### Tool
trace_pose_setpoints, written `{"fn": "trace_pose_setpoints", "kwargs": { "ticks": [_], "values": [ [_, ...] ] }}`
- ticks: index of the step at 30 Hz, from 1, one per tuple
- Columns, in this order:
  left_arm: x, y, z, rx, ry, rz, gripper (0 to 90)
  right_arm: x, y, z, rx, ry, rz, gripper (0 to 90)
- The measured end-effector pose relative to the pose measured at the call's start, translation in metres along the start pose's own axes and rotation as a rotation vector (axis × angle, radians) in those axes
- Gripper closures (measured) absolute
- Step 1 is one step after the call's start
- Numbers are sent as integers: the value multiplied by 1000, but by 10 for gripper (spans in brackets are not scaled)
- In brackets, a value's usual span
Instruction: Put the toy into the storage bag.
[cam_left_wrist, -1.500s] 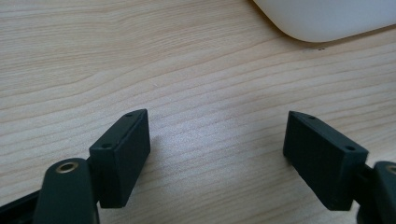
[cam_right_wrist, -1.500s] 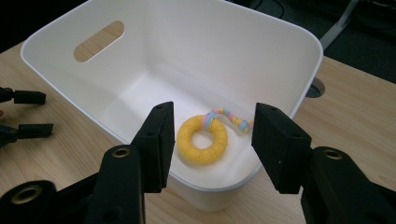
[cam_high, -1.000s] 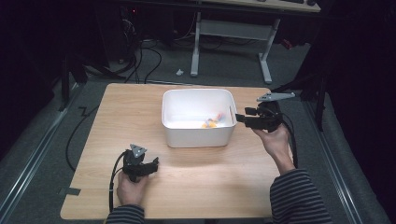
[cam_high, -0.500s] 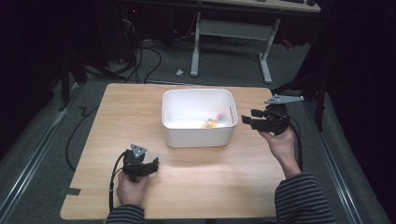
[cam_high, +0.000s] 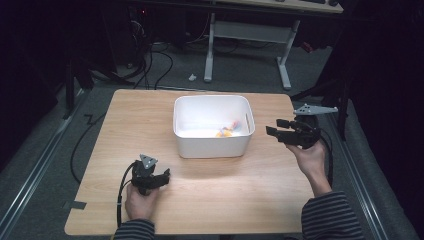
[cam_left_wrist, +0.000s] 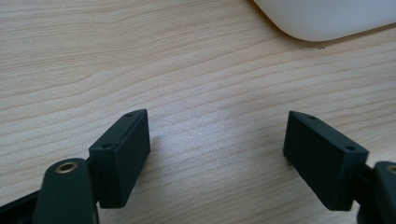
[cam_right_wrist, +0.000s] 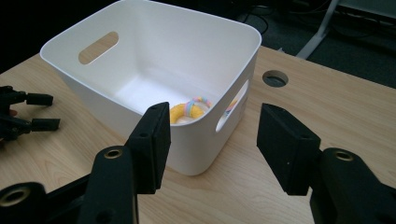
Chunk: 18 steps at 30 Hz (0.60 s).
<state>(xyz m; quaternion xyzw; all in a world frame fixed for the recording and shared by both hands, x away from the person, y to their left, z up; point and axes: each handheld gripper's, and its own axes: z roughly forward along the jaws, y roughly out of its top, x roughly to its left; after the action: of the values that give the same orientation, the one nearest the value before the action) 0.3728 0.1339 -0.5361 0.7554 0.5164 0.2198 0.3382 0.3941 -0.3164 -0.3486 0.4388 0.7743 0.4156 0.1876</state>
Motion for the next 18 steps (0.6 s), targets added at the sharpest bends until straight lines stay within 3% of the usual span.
{"fn": "trace_pose_setpoints", "kwargs": {
  "ticks": [4, 18],
  "values": [
    [0, 0, 0, 0, 0, 0, 233, 2, -3, -7, 5, -16, -22, 441],
    [0, 0, 0, 0, -3, -1, 232, 2, -16, -17, 4, -14, -7, 439]
  ]
}}
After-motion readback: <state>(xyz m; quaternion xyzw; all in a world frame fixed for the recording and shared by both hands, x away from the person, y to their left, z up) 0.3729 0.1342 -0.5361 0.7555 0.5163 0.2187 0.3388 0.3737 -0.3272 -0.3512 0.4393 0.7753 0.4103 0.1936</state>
